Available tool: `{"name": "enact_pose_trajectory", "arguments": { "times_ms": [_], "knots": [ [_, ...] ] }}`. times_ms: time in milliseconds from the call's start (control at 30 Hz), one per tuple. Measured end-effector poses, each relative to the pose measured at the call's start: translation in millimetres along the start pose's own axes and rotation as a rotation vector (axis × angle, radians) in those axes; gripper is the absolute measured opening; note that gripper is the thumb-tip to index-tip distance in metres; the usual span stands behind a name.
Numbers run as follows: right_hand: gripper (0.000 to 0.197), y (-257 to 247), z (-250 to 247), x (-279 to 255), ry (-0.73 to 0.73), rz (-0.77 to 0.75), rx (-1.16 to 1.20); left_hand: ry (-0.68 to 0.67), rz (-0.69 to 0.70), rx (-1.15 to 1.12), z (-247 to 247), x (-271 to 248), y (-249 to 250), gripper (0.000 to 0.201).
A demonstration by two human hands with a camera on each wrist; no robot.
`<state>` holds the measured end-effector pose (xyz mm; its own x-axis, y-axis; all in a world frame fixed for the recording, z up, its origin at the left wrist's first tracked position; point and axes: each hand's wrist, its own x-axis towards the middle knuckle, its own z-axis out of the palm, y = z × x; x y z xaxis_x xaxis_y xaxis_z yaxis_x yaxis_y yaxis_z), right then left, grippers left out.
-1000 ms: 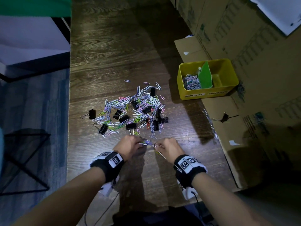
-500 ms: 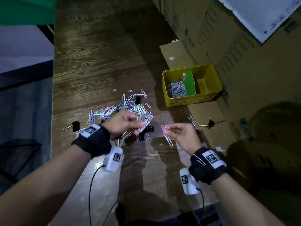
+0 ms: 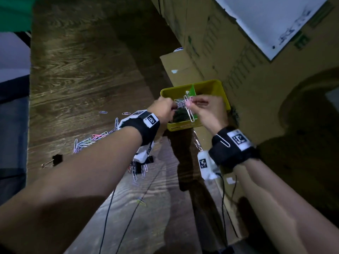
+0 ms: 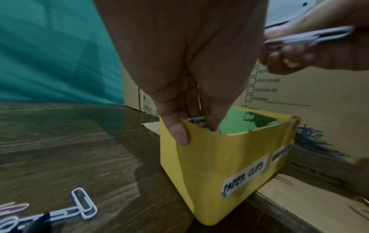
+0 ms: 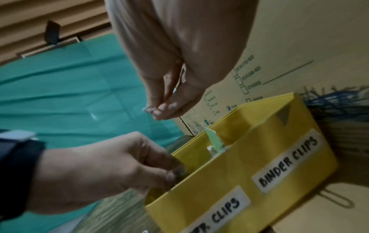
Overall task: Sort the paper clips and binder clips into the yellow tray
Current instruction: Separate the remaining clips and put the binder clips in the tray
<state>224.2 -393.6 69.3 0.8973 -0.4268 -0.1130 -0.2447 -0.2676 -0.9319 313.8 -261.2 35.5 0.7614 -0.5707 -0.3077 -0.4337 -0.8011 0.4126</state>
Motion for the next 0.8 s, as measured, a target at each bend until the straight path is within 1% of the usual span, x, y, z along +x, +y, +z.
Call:
{"name": "enact_pose_trajectory", "arguments": {
  "times_ms": [67,100,167,267,333,400,500,533,600,633,733,800],
  "knots": [
    [0.022,1.8,2.7,19.3,-0.035,-0.025,-0.112,-0.022,0.03,-0.03,1.8,-1.0,-5.6,0.016],
    [0.021,3.5,5.3,28.7,-0.05,-0.029,-0.17,0.001,0.033,-0.09,1.7,-3.3,-9.1,0.021],
    [0.021,7.1,14.1,43.2,-0.087,-0.042,-0.275,0.096,0.014,-0.296,2.1,-12.6,-17.8,0.027],
    [0.02,16.2,30.7,55.6,-0.158,-0.049,-0.44,0.269,-0.048,-0.655,-1.5,-33.3,-34.1,0.021],
    [0.019,21.7,41.8,57.7,-0.204,-0.046,-0.562,0.311,-0.117,-0.732,-7.8,-52.6,-48.5,0.018],
    [0.021,25.7,48.4,56.1,-0.251,-0.028,-0.649,0.26,-0.167,-0.686,-12.0,-75.7,-71.8,0.014],
    [0.043,26.1,53.1,47.2,-0.342,-0.004,-0.712,0.091,-0.225,-0.405,-14.6,-117.9,-112.5,0.011],
    [0.047,25.5,54.0,43.8,-0.348,-0.005,-0.698,0.044,-0.235,-0.319,-13.4,-131.5,-125.0,0.011],
    [0.047,19.0,57.5,32.7,-0.306,-0.034,-0.625,-0.033,-0.263,-0.183,-6.4,-159.4,-144.6,0.011],
    [0.044,14.0,60.0,24.7,-0.268,-0.074,-0.607,-0.051,-0.279,-0.13,-0.6,-172.0,-150.6,0.011],
    [0.031,-0.8,75.2,-9.1,-0.161,-0.282,-0.609,0.01,-0.255,0.001,30.9,-199.5,-162.1,0.02],
    [0.028,-8.0,91.7,-38.3,-0.194,-0.369,-0.566,0.05,-0.252,0.063,53.2,-209.5,-158.5,0.028]
  ]
}}
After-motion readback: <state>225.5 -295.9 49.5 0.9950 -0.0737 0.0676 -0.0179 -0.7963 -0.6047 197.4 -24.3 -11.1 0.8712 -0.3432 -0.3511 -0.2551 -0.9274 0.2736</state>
